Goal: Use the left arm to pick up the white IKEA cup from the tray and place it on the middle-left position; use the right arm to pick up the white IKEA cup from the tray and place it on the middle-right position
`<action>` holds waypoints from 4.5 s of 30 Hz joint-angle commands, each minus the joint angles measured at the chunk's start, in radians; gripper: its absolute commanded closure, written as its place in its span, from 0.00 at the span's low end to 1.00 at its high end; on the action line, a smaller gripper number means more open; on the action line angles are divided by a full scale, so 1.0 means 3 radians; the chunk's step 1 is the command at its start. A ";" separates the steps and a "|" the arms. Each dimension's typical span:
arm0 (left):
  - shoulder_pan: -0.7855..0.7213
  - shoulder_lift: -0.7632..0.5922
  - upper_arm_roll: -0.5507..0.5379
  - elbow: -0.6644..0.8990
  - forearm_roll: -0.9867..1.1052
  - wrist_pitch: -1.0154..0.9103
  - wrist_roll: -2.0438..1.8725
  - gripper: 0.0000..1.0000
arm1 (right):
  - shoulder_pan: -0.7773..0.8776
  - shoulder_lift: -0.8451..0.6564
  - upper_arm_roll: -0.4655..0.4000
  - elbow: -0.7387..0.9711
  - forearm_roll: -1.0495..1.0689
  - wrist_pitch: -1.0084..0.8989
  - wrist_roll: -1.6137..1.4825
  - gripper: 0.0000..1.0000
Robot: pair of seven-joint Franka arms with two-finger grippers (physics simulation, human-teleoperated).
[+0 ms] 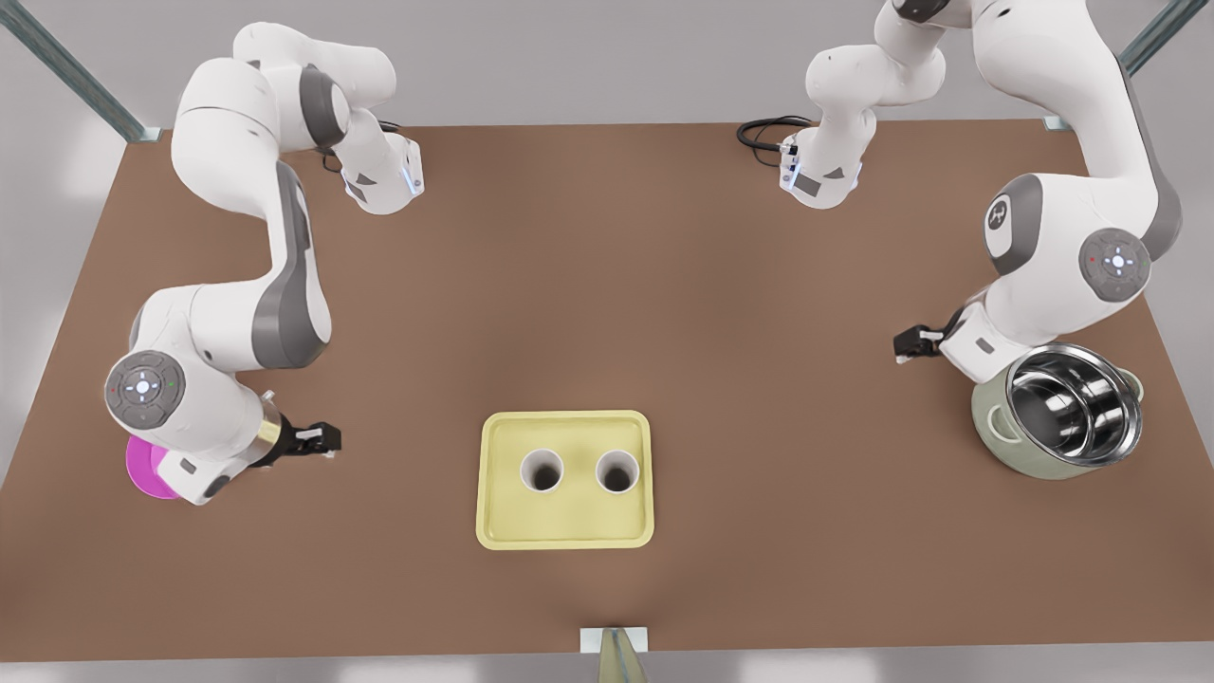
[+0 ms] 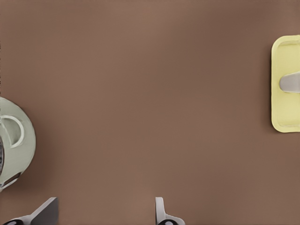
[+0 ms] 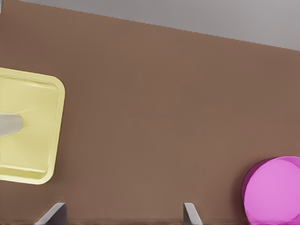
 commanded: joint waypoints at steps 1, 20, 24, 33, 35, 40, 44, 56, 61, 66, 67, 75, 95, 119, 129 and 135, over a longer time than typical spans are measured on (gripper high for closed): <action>-0.0002 -0.0004 -0.0001 0.0000 0.0010 0.0250 -0.0045 0.00 | 0.0014 -0.0782 0.0015 -0.1512 0.0011 0.1539 0.0098 0.04; -0.1761 0.1750 0.0029 0.0894 0.0225 0.1196 -0.2065 0.00 | 0.0408 0.0414 0.0567 -0.0384 0.0206 0.1704 0.0589 0.02; -0.1827 0.1928 0.0024 0.0961 0.0225 0.1570 -0.2183 0.00 | 0.0638 0.0567 0.0552 -0.0241 0.0206 0.1663 0.0609 0.05; -0.1935 0.2629 0.0111 0.1897 0.0225 0.1897 -0.2397 0.00 | 0.0623 0.0971 0.0532 0.0015 0.0098 0.1709 0.0870 0.05; -0.1935 0.2680 0.0111 0.1938 0.0301 0.1938 -0.2392 0.00 | 0.0710 0.1017 0.0527 0.0056 0.0103 0.1837 0.1044 0.06; -0.1935 0.2788 0.0162 0.1927 0.0444 0.2050 -0.2331 0.00 | 0.0740 0.1170 0.0532 0.0061 0.0098 0.2082 0.1141 0.06; -0.1991 0.2823 0.0162 0.1917 0.0450 0.2071 -0.2372 0.00 | 0.0720 0.1262 0.0491 0.0061 0.0098 0.2138 0.1105 0.06; -0.1991 0.2926 0.0173 0.1917 0.0450 0.2219 -0.2254 0.18 | 0.0740 0.1395 0.0511 0.0010 0.0098 0.2210 0.1187 0.14; -0.1991 0.2921 0.0162 0.1917 0.0429 0.2193 -0.2305 0.62 | 0.0802 0.1375 0.0521 0.0025 0.0119 0.2174 0.1233 0.40; -0.1975 0.2818 0.0152 0.1897 0.0322 0.1963 -0.2310 0.69 | 0.0797 0.1355 0.0542 0.0035 0.0103 0.2139 0.1264 0.65; -0.1975 0.2808 0.0152 0.1897 0.0312 0.1948 -0.2310 0.70 | 0.0791 0.1355 0.0537 0.0035 0.0103 0.2139 0.1264 0.69; -0.1904 0.2374 0.0152 0.1611 0.0148 0.1595 -0.2311 0.90 | 0.0771 0.1186 0.0465 0.0040 0.0093 0.1812 0.1218 0.82; -0.0590 0.1044 0.0157 -0.1013 -0.0599 0.3226 0.0890 0.89 | -0.0456 0.0828 0.0506 -0.0113 0.0108 0.1397 -0.1564 0.81; -0.0533 0.0349 0.0505 0.0075 -0.0568 -0.0163 0.0072 0.00 | -0.0686 0.1048 0.0542 -0.0589 0.0384 0.2691 -0.2638 0.80; -0.0580 -0.0101 0.0577 -0.0118 -0.0256 0.0194 0.0169 0.00 | -0.0686 0.1012 0.0532 -0.0538 0.0400 0.2415 -0.2597 0.28; -0.0580 -0.0096 0.0577 -0.0118 -0.0251 0.0184 0.0169 0.00 | -0.0671 0.0189 0.0547 -0.0492 0.0359 0.1132 -0.1928 0.18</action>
